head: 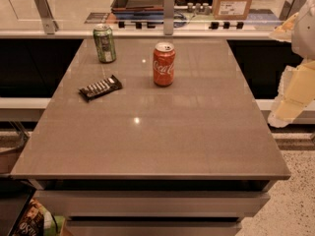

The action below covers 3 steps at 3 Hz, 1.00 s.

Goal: Pick coke can

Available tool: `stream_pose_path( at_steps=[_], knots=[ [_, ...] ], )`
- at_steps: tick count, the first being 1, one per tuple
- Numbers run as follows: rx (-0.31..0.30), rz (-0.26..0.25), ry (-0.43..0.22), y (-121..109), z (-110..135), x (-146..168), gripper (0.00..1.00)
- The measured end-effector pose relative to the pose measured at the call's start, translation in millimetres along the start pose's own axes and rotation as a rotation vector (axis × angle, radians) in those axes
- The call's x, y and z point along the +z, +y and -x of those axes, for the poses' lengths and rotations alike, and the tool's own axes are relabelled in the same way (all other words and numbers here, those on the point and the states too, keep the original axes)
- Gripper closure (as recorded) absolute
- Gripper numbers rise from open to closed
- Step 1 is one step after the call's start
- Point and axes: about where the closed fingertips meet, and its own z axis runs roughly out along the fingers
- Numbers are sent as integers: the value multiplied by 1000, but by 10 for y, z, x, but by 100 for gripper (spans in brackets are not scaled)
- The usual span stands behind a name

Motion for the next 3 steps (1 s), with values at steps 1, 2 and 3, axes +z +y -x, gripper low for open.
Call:
stream_pose_path(
  at_steps=[1, 2, 3],
  knots=[
    [17, -34, -81, -79, 90, 68, 0],
    [47, -75, -230, -193, 244, 237, 0],
    [92, -107, -388, -317, 384, 450, 0]
  ],
)
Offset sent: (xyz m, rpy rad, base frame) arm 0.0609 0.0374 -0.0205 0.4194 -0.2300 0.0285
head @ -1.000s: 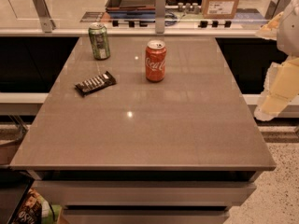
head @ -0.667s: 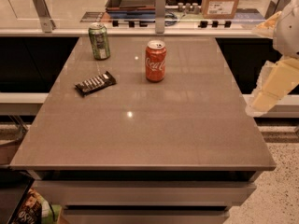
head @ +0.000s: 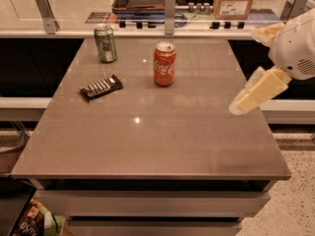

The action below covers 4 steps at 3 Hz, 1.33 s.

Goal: Pick coke can

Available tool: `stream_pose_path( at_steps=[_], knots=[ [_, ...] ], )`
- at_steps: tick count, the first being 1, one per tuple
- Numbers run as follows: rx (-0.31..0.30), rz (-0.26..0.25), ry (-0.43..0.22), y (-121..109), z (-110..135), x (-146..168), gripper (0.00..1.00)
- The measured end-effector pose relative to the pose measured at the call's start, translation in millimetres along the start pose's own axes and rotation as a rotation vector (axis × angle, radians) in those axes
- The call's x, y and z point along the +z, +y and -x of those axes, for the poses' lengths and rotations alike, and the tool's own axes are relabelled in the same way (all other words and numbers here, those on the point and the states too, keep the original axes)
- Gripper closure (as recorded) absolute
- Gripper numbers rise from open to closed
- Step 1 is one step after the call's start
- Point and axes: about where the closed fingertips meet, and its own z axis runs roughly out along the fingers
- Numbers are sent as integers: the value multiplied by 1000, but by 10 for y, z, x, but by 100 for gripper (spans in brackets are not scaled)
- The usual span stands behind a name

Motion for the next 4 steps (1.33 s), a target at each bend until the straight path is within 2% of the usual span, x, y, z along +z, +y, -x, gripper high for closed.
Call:
stream_pose_path(
  at_steps=[1, 2, 4],
  knots=[
    [58, -18, -106, -129, -2, 255, 0],
    [110, -14, -192, -280, -27, 560, 0],
    [150, 27, -330, -514, 87, 1087, 0]
  ],
)
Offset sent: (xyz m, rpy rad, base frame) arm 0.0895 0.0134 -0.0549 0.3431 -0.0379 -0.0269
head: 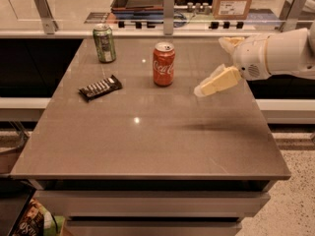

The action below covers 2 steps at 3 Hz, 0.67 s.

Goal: Pick coke can

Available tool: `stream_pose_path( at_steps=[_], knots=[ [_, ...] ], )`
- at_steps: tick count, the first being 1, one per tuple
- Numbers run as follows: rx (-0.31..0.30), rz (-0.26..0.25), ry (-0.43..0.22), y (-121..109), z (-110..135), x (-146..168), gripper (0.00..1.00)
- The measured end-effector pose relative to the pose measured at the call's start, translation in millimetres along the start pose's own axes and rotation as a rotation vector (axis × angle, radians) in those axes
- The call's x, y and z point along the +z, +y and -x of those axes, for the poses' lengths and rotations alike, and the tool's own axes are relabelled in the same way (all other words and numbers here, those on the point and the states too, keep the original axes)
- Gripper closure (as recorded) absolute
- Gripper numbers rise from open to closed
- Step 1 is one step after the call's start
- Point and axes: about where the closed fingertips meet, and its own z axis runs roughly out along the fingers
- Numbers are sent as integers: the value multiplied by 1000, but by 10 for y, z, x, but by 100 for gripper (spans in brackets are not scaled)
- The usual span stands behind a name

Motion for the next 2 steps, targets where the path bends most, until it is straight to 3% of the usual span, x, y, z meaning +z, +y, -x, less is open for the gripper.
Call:
stream_pose_path(
  at_steps=[2],
  knots=[
    [30, 3, -191, -185, 227, 586, 0]
  ],
)
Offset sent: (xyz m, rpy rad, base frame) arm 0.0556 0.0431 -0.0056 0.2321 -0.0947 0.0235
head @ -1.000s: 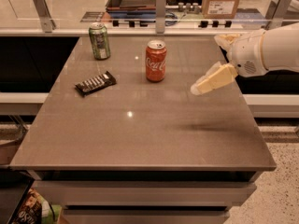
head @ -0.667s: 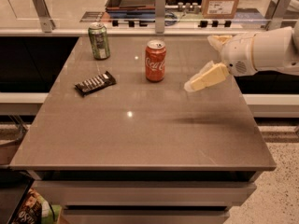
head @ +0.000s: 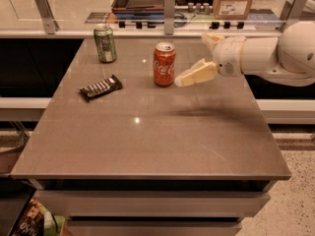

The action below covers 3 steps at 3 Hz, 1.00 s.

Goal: Pick coke can

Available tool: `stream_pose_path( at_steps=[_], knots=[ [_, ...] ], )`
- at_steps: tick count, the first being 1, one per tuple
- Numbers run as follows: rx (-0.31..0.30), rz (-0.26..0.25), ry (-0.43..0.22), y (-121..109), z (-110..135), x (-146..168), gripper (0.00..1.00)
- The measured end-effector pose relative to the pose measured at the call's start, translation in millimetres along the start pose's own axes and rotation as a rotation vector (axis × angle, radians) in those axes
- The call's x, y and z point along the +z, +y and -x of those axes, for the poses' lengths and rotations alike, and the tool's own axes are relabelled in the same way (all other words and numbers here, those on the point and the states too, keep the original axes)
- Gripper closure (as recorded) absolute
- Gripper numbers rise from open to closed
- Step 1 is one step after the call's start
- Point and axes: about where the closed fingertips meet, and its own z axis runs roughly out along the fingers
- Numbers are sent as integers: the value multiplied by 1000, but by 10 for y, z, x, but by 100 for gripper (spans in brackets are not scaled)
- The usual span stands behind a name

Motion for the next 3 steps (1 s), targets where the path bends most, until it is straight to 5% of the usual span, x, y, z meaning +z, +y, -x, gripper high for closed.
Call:
stream_pose_path(
  at_steps=[3],
  knots=[
    [36, 43, -61, -54, -42, 340, 0]
  ],
)
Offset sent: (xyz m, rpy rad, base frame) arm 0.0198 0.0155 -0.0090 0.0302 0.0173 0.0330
